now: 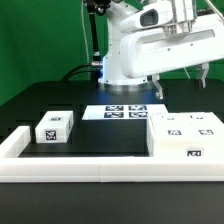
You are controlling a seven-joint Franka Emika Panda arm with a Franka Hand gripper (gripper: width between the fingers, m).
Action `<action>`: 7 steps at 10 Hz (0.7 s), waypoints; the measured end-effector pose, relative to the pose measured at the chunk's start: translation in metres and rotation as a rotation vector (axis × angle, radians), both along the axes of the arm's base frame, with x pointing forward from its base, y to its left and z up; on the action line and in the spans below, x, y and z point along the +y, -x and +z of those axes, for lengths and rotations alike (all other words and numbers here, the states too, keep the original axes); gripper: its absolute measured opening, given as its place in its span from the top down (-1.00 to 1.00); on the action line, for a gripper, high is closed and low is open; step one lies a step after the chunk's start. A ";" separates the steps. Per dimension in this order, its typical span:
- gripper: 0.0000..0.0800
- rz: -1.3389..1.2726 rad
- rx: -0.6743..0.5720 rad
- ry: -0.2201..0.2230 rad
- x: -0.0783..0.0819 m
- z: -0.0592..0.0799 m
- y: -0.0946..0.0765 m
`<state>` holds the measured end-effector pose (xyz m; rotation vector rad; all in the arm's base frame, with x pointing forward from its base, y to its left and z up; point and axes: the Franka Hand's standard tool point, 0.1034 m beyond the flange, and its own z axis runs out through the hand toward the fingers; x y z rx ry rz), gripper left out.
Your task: Assemble cabinet
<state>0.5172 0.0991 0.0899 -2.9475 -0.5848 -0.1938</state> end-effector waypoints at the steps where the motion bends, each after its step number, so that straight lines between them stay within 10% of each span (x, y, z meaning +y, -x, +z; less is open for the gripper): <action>1: -0.62 0.007 -0.001 0.001 0.000 0.000 0.000; 7: -0.62 -0.097 -0.012 -0.004 -0.004 -0.026 0.031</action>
Offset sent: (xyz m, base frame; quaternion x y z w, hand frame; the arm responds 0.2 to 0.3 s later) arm -0.0344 -0.0237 -0.0283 -0.0891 -0.0002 0.0668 0.9938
